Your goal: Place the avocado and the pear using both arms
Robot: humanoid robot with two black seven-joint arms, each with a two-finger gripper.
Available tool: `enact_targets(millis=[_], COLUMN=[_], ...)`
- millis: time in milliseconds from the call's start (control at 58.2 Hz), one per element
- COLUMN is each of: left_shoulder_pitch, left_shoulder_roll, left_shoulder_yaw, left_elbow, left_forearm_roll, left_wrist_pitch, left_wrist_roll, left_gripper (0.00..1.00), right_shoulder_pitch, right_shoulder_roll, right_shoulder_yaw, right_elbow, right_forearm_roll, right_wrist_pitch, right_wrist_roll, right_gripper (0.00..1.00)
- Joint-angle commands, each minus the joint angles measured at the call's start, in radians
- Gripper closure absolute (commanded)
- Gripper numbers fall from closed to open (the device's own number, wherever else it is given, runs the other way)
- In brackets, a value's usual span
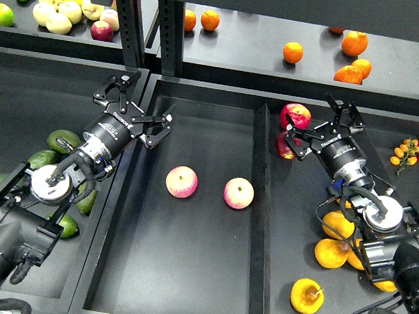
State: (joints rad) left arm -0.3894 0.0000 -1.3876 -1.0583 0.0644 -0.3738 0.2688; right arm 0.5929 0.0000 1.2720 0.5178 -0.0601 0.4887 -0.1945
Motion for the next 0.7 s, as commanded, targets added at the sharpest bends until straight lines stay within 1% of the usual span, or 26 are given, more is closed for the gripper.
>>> enact_targets(millis=[0, 103, 241, 378, 395, 498, 584, 687], left_shoulder_pitch=[0.004, 0.024, 0.033, 0.018, -0.014, -0.088, -0.137, -0.167], left_shoulder_roll=[0.000, 0.000, 0.000, 0.000, 0.000, 0.000, 0.000, 0.000], left_shoulder_yaw=[0.007, 0.016, 0.028, 0.032, 0.032, 0.032, 0.032, 0.030], left_elbow=[-0.003, -0.019, -0.020, 0.000, 0.027, 0.107, 0.141, 0.161], left_forearm_roll=[0.000, 0.000, 0.002, 0.003, 0.003, 0.002, 0.003, 0.003], left_wrist_pitch=[0.000, -0.002, -0.004, -0.004, -0.004, -0.005, -0.005, -0.002], left_wrist_roll=[0.000, 0.001, 0.000, -0.003, -0.003, -0.003, -0.003, -0.003], left_gripper=[0.01, 0.01, 0.01, 0.01, 0.01, 0.01, 0.01, 0.01], right_shoulder_pitch=[-0.104, -0.153, -0.153, -0.145, -0.134, -0.072, -0.019, 0.037], right_shoulder_roll=[0.000, 0.000, 0.000, 0.000, 0.000, 0.000, 0.000, 0.000], right_shoulder_yaw=[0.004, 0.020, 0.069, 0.075, 0.076, 0.084, 0.093, 0.107], right_elbow=[0.100, 0.153, 0.151, 0.139, 0.118, 0.047, 0.007, -0.028], right_forearm_roll=[-0.093, -0.102, -0.104, -0.104, -0.104, -0.104, -0.104, -0.106], right_wrist_pitch=[0.000, 0.000, 0.000, 0.000, 0.000, 0.000, 0.000, 0.000], right_wrist_roll=[0.001, 0.001, 0.001, 0.007, 0.015, 0.024, 0.033, 0.036], right_gripper=[0.01, 0.01, 0.01, 0.01, 0.01, 0.01, 0.01, 0.01])
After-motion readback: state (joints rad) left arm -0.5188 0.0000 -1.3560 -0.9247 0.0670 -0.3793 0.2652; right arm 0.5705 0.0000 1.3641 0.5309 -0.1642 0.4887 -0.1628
